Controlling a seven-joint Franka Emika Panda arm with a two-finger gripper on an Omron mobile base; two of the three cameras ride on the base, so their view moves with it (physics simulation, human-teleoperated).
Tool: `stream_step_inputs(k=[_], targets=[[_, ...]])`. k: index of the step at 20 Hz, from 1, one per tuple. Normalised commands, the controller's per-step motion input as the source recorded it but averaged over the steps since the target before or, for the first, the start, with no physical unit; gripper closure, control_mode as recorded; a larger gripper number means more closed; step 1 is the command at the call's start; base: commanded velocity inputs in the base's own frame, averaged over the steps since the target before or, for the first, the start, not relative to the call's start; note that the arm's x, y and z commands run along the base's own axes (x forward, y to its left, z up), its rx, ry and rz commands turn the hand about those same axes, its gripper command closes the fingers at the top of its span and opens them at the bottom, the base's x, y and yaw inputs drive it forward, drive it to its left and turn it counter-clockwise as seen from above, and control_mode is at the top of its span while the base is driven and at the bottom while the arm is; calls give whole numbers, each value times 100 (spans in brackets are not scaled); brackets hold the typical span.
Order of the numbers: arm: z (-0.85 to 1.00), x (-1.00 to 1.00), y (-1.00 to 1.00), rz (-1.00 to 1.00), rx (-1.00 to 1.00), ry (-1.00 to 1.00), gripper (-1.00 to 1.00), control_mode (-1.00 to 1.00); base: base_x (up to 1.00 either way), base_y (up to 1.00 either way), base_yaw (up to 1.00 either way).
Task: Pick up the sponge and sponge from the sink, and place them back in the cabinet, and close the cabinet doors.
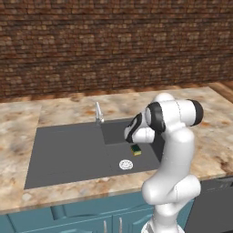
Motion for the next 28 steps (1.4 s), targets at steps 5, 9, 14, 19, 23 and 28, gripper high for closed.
stream_step_inputs(k=[5,9,14,19,23,28], targets=[[-28,14,0,0,0,0,-100,-100,0,0,0],[-23,5,-1,0,0,0,-100,-100,0,0,0],[-15,0,-4,0,1,0,-100,-100,0,0,0],[-10,0,-8,0,0,0,-100,-100,0,0,0],[-15,7,-11,0,0,0,-100,-100,0,0,0],[-20,7,-8,0,0,0,-100,-100,0,0,0]])
